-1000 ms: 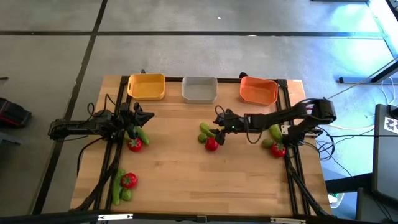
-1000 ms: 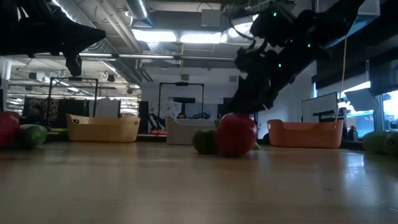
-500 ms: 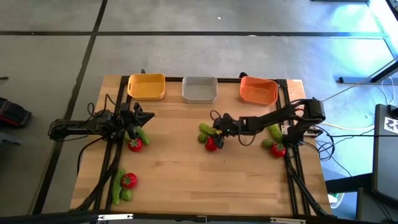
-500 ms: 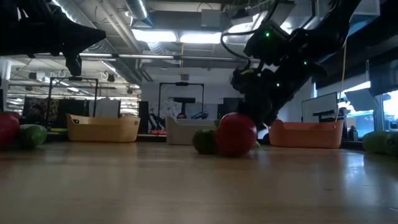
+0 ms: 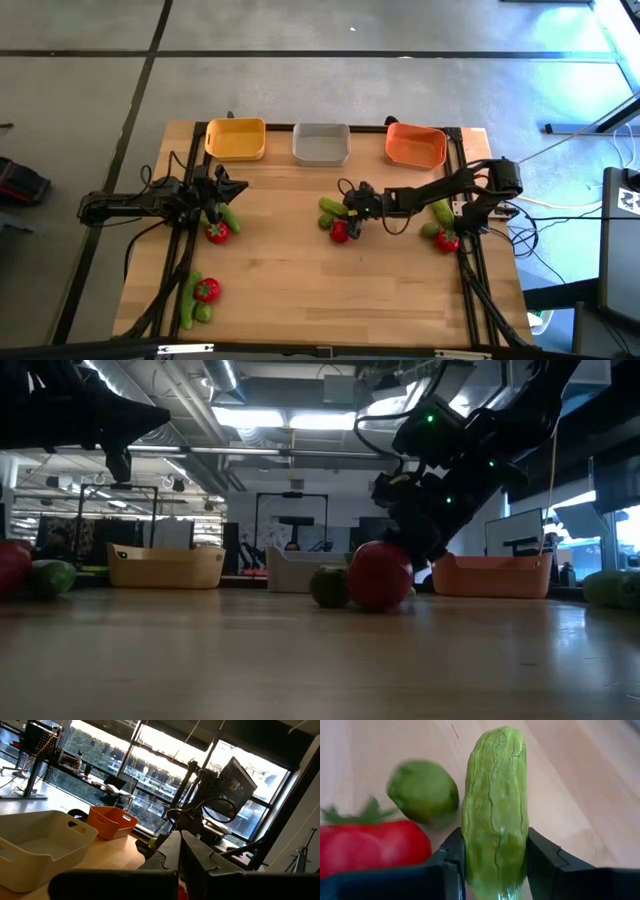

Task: Sort produce into baskets
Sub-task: Put the cucumber into the orange bin

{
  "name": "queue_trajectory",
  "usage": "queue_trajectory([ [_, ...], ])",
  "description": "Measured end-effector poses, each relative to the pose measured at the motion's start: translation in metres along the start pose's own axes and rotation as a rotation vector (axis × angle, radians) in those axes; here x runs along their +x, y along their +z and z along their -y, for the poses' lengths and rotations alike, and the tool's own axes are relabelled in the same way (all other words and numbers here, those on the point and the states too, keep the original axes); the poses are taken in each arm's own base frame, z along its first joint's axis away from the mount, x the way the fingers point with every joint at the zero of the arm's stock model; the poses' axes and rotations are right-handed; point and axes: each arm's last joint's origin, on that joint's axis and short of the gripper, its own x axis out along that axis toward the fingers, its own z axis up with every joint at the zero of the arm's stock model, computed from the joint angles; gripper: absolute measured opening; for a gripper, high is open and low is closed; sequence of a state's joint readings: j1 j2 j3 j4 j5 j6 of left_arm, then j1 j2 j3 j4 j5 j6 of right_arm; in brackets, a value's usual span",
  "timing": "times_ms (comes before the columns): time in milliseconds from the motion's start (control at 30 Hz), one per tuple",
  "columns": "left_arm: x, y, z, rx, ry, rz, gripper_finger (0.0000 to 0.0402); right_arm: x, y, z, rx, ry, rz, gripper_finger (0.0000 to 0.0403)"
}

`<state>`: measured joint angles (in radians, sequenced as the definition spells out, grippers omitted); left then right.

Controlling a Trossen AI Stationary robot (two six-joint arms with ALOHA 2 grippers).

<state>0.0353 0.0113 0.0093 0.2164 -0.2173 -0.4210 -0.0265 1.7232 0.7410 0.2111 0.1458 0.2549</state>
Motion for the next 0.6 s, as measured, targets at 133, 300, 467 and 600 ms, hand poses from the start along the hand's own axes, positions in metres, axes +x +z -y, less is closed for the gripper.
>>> queue_trajectory([
  [133, 0.0, 0.0, 0.0, 0.0, 0.0, 0.0, 0.0008, -0.014, 0.009, 0.001, -0.02, -0.018, 0.033, 0.0131],
  [300, 0.0, 0.0, 0.0, 0.001, 0.0, -0.001, 0.0008, -0.041, 0.022, 0.004, -0.059, -0.106, 0.082, 0.0131],
  [467, 0.0, 0.0, 0.0, 0.001, 0.001, -0.003, 0.0008, -0.072, 0.029, 0.011, -0.094, -0.235, 0.103, 0.0133],
  [600, 0.0, 0.0, 0.0, 0.002, 0.002, -0.005, 0.0008, -0.094, 0.029, 0.018, -0.099, -0.339, 0.096, 0.0134],
])
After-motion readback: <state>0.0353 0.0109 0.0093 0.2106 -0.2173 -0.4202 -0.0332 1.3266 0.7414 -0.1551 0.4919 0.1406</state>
